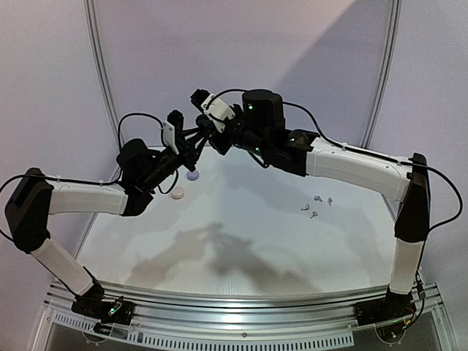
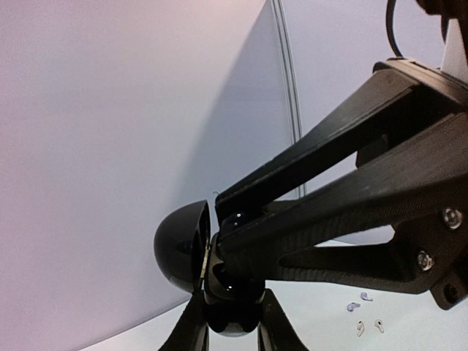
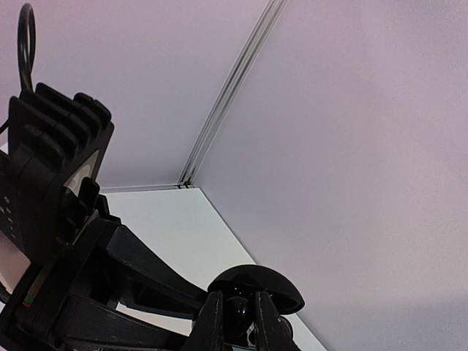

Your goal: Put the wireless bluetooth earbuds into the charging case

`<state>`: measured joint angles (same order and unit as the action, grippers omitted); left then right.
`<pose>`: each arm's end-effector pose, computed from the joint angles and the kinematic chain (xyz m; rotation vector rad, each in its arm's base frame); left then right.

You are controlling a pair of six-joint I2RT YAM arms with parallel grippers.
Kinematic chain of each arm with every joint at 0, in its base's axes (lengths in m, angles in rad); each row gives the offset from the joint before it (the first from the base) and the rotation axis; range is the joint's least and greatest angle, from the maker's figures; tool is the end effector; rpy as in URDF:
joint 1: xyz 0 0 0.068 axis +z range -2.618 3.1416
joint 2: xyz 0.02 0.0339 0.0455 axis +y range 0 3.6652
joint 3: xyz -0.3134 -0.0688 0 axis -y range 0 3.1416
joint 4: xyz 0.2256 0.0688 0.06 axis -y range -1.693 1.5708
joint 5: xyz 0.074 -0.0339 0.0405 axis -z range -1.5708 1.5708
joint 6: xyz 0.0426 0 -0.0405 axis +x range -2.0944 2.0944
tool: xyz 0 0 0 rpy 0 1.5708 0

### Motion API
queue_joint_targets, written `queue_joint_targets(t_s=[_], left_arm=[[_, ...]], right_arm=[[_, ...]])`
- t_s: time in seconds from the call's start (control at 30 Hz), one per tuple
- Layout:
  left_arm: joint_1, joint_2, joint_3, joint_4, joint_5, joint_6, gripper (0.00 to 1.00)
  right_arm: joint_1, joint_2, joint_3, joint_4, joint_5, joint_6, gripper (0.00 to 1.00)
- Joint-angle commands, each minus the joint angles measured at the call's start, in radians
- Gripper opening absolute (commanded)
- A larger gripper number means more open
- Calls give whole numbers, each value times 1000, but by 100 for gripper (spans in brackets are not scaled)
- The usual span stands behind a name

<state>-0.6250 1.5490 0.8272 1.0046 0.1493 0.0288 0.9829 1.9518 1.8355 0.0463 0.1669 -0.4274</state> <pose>0.2669 -0.2004 0.3552 0.5438 1.1977 -0.6056 0.2739 0.3982 0.4297 -0.9671 1.3339 0.2878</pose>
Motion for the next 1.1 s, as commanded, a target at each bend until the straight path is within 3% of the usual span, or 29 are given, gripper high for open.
queue_joint_targets(t_s=[0.0, 1.07], left_arm=[[5, -13, 12, 106, 33, 7, 0], [8, -17, 9, 109, 46, 17, 0]], right_arm=[[-14, 12, -21, -56, 76, 14, 9], [-15, 35, 5, -66, 123, 15, 16]])
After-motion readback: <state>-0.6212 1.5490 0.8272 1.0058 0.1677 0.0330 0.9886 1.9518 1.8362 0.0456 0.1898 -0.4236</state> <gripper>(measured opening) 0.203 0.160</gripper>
